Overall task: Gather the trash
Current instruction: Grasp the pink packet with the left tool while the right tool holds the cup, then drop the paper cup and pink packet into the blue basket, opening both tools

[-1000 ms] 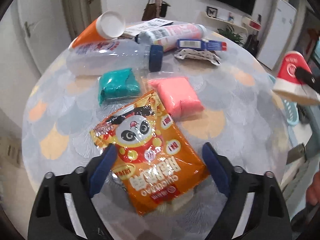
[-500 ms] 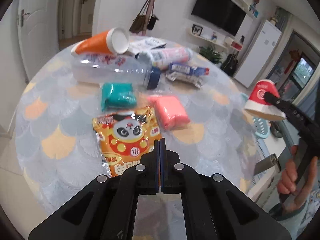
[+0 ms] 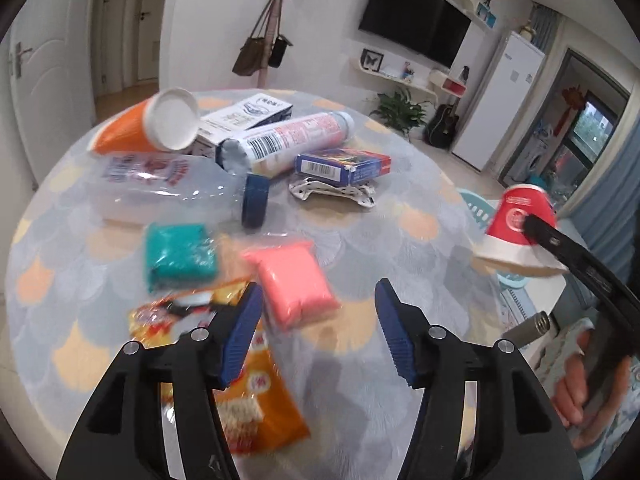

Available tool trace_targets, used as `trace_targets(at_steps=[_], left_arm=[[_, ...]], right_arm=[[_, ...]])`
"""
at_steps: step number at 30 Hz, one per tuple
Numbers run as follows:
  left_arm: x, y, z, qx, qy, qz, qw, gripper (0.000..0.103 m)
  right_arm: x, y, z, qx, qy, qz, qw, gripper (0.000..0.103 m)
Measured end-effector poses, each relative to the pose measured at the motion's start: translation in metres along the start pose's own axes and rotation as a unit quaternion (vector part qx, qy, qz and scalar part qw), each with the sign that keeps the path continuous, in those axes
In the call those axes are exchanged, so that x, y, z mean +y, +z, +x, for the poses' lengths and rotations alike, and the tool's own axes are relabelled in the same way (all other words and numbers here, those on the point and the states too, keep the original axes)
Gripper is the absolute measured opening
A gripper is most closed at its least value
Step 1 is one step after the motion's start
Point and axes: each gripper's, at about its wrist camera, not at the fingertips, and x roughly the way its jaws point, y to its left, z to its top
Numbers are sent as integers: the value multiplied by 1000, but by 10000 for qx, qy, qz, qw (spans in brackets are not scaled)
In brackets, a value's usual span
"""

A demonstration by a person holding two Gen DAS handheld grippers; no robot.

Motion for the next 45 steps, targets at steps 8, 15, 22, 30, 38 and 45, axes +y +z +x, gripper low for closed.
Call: trace_targets(at_steps=[8,15,22,30,38,45], left_arm=[[-2,9,43,341,591,52,9977,46],[-19,12,36,117,601,298,9977,36],[-70,40,6,-365,41,687,9970,36],[-179,90,38,-361,-779,1365,9869,36],[-258,112,123,92,-1360,1604,9776,36],[-285,99,209,899,-1521,1603,9711,37]], right_arm=[[-15,3,2,-19,-77,112,9999,40],[-31,6,3,-77,-141,261,9995,40],[-56,15,1,-262,-351,405,9982,40],[-120,32,2,-444,-952,765,9915,40],[-192,38,33,-195,-1728,1101,9786,40],[-237,24,84,448,-2127,1411,9658,41]])
